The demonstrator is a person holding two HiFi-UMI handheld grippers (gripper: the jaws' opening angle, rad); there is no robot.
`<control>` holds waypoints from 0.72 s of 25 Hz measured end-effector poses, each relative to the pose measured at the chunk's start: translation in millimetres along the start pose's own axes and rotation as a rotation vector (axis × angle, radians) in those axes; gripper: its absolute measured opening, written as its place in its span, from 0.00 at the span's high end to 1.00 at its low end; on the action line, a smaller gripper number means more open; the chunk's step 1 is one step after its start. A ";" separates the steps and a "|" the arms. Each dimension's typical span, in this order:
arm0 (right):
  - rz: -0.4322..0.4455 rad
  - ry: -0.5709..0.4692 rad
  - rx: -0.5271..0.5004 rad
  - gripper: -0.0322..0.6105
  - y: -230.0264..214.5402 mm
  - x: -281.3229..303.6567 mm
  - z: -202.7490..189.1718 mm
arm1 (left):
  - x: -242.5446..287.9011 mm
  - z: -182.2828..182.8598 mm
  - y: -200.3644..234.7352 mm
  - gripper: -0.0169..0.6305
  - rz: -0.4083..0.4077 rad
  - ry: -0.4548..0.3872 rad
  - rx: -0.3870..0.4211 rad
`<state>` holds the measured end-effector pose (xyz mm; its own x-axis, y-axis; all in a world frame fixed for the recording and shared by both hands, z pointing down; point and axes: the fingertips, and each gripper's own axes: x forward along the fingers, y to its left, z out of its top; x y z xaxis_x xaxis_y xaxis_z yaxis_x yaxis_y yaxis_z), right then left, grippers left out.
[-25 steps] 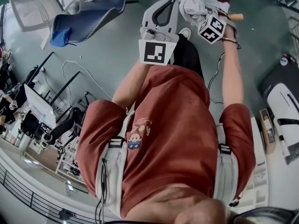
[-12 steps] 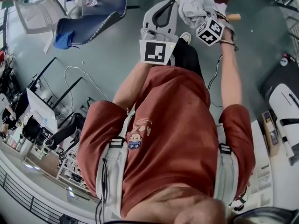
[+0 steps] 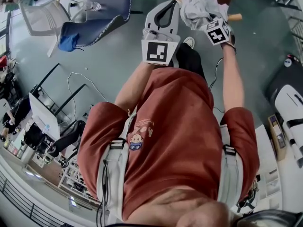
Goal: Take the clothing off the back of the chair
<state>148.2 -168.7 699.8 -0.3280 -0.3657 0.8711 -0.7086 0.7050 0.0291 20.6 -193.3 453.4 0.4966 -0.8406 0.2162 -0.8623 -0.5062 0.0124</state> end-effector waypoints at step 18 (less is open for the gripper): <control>0.023 -0.327 0.439 0.88 -2.4 -61.7 42.6 | -13.6 23.7 4.5 0.95 -0.005 -0.058 0.018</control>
<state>143.5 -173.7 625.1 -0.4740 -0.5721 0.6693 -0.8702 0.4206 -0.2567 12.3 -188.7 427.4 0.5066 -0.8474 0.1590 -0.8580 -0.5137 -0.0044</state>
